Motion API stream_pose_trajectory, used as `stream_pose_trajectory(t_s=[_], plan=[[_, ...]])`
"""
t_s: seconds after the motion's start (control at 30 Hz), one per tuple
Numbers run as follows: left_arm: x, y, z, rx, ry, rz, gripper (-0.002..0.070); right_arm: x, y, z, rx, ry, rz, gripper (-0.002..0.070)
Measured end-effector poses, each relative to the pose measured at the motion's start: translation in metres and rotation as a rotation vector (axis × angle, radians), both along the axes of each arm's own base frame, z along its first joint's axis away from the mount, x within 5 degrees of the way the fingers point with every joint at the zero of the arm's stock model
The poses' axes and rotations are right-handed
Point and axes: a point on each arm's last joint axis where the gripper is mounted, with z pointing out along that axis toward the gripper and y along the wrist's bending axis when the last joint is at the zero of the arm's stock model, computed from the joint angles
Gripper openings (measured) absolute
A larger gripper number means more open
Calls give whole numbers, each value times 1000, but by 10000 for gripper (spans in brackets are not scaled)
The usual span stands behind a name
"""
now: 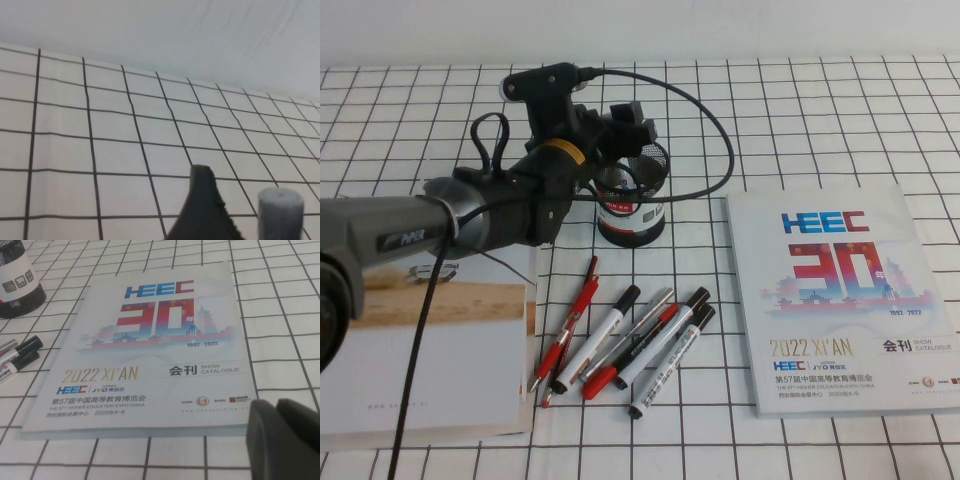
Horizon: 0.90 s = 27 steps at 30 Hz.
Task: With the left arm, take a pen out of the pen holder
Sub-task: 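Take a marker out of the pen holder and lay it on the table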
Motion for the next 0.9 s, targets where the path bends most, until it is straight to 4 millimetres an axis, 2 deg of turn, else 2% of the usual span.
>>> stream_pose_trajectory(t_s=[0.27,0.57,0.9], plan=[[7,-5,-7,19,49,-4,407,0,0,0,0,0,0,-14],[9,-4,-11,21,57,-3,239,0,0,0,0,0,0,-14],[10,-5,-5,-15,37,9,74,0,0,0,0,0,0,-14]])
